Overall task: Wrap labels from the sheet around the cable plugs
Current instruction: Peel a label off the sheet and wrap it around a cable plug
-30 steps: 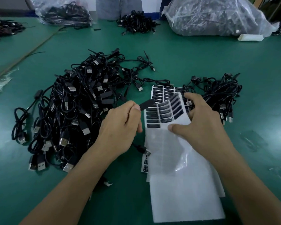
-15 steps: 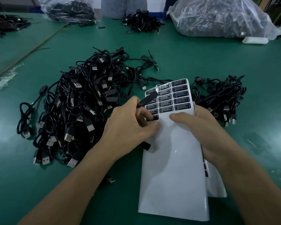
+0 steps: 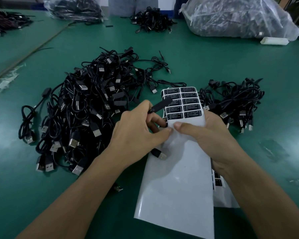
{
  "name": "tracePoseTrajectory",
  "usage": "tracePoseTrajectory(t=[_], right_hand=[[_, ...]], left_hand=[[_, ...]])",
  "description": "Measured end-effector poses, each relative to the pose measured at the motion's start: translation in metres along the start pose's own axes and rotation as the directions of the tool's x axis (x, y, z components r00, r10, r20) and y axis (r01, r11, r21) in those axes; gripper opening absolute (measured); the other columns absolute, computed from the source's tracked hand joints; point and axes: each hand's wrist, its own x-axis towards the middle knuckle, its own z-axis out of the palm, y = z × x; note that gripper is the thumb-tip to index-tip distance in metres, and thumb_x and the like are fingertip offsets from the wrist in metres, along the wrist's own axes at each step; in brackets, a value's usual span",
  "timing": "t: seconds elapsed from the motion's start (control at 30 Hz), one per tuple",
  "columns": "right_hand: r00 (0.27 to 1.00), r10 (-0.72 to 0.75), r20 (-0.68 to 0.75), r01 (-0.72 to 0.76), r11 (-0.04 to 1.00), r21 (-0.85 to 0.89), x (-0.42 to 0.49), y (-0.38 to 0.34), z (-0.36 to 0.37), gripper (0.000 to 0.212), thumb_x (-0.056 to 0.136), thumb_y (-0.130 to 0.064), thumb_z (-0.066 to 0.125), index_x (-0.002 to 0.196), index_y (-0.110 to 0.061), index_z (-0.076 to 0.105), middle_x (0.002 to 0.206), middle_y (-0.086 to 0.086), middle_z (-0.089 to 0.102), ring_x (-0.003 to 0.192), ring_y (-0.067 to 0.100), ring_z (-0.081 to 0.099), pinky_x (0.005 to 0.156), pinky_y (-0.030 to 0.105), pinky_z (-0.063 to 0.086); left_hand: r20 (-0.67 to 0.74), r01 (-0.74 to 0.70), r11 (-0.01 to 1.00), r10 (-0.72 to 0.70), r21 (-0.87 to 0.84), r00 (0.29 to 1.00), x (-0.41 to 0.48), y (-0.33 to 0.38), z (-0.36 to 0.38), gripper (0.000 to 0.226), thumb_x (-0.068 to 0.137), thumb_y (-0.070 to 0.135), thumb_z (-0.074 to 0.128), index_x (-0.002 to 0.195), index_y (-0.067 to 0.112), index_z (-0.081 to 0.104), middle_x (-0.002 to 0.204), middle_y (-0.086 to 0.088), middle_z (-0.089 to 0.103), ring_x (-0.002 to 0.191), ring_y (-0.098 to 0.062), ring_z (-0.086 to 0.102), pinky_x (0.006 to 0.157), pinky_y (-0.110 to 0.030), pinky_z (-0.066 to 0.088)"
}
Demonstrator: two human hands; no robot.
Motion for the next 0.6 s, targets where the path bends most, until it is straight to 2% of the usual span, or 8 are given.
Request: tracePoseTrajectory(t=[0.1,0.23,0.4,0.6], right_hand=[[1.000,0.019,-0.002,-0.019,1.000,-0.001,-0.0001,0.0001,-0.0001,0.020,0.087,0.001,0.070,0.103,-0.012,0.070,0.093,0.007,0.078,0.082,0.025,0.076,0.066,0.033,0.061],[0.998,0.049,-0.051,-0.050,0.998,-0.036,0.0004,0.0010,0.0003,0.019,0.087,-0.004,0.073,0.104,-0.011,0.066,0.092,0.009,0.077,0.083,0.029,0.076,0.076,0.048,0.062],[0.999,0.029,-0.030,-0.030,0.999,-0.012,-0.0010,-0.0006,0.0007,0.018,0.087,-0.001,0.071,0.097,-0.015,0.069,0.090,0.005,0.078,0.082,0.025,0.076,0.073,0.040,0.063],[1.000,0.024,-0.004,-0.024,0.999,0.029,-0.0015,-0.0001,0.0010,0.018,0.088,0.004,0.068,0.097,-0.012,0.071,0.092,0.008,0.078,0.082,0.026,0.076,0.069,0.036,0.063]], left_hand=[[0.005,-0.009,1.000,0.009,-0.022,1.000,0.0004,0.0009,-0.0006,0.041,0.073,0.045,0.074,0.084,0.017,0.045,0.086,0.030,0.069,0.071,0.002,0.067,0.061,-0.044,0.057],[0.008,-0.014,1.000,0.014,-0.025,1.000,0.0006,-0.0001,-0.0014,0.039,0.074,0.037,0.074,0.087,0.011,0.049,0.086,0.026,0.070,0.071,-0.003,0.067,0.062,-0.047,0.056],[-0.010,-0.031,0.999,0.031,-0.009,0.999,0.0008,-0.0021,-0.0010,0.039,0.077,0.033,0.084,0.088,0.012,0.052,0.088,0.022,0.067,0.069,-0.007,0.066,0.059,-0.043,0.056],[-0.026,-0.054,0.998,0.053,-0.031,0.998,0.0010,-0.0044,0.0005,0.042,0.076,0.034,0.084,0.085,0.011,0.050,0.091,0.024,0.069,0.071,0.000,0.067,0.053,-0.023,0.051]])
